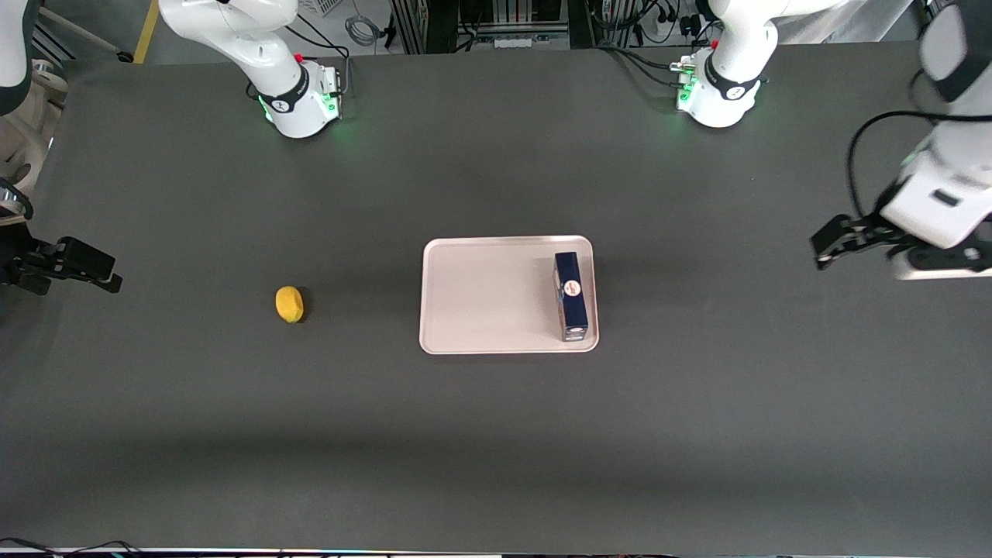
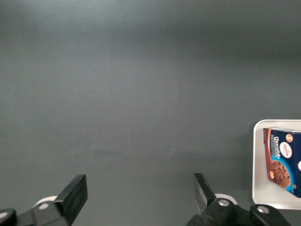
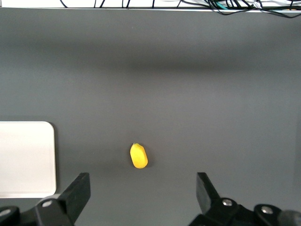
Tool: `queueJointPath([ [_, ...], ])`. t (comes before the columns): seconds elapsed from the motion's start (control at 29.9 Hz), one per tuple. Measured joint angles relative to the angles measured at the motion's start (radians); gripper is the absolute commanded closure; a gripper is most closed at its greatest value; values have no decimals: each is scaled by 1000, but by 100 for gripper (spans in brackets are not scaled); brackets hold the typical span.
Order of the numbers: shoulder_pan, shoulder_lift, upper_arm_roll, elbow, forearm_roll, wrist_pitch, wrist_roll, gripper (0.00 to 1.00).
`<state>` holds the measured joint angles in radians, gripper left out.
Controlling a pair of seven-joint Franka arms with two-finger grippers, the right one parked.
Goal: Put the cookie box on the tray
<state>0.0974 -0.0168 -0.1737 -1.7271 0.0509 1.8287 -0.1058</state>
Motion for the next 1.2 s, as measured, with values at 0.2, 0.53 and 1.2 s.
queueJointPath([
  [0.2,26,-30,62,0,-37,-64,68,0],
  [0.53,27,-77,63,0,-44,-173,76,0],
  [1.2,25,-93,55,-6,-44,-191,76,0],
])
